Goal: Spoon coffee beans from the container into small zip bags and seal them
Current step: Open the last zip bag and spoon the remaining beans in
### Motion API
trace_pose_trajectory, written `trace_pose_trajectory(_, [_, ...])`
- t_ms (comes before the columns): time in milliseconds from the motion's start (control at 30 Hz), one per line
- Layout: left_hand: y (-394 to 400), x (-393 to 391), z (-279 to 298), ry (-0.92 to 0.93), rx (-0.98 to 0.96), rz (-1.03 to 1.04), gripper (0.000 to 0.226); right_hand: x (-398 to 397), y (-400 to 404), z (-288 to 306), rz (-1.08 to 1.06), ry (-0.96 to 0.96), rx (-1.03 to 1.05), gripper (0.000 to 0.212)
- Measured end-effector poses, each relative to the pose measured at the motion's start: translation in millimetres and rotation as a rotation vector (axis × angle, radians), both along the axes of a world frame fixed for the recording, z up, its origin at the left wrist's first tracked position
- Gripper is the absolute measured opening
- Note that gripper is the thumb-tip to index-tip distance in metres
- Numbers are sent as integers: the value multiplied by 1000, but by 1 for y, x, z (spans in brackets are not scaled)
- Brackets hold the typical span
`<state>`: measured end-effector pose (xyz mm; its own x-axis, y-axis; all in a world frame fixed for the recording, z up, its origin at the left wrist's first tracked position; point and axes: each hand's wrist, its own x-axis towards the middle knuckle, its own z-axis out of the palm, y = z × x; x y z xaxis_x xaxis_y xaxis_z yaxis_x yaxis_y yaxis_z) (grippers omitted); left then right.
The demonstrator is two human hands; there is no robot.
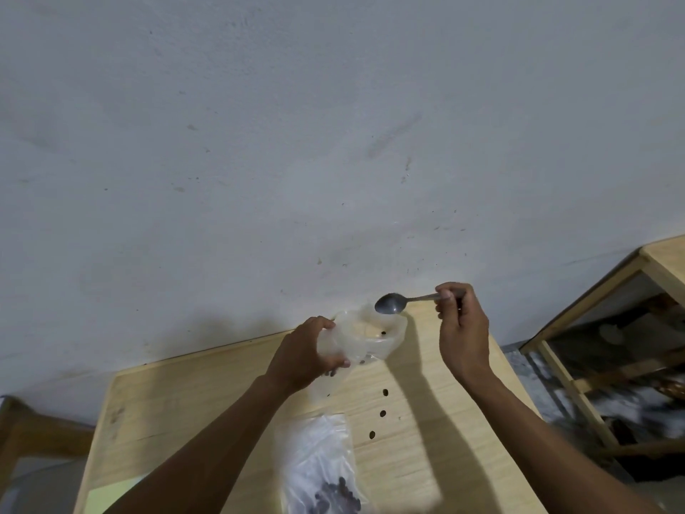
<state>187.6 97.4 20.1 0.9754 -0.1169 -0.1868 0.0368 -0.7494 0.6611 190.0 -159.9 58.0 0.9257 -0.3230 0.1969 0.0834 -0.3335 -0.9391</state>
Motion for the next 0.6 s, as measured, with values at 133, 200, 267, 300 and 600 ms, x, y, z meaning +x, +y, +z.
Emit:
trace_pose_trajectory(133, [-2, 11, 3, -36, 92, -154, 72, -7, 7, -38, 106, 79, -90, 16])
trace_pose_trajectory(200, [-4, 17, 4, -64, 109, -188, 73, -11, 5, -55, 159, 95, -145, 16])
trace_pose_trajectory(267, [-5, 22, 7, -74, 123, -213, 74, -13, -3, -63, 209, 87, -188, 19])
trace_pose_trajectory(300, [-5, 24, 8, -71, 125, -223, 74, -14, -8, -65, 232, 73, -213, 20])
trace_pose_trajectory(600, [-19, 53, 23, 146, 68, -316, 59, -12, -30, -60, 415, -53, -364, 29])
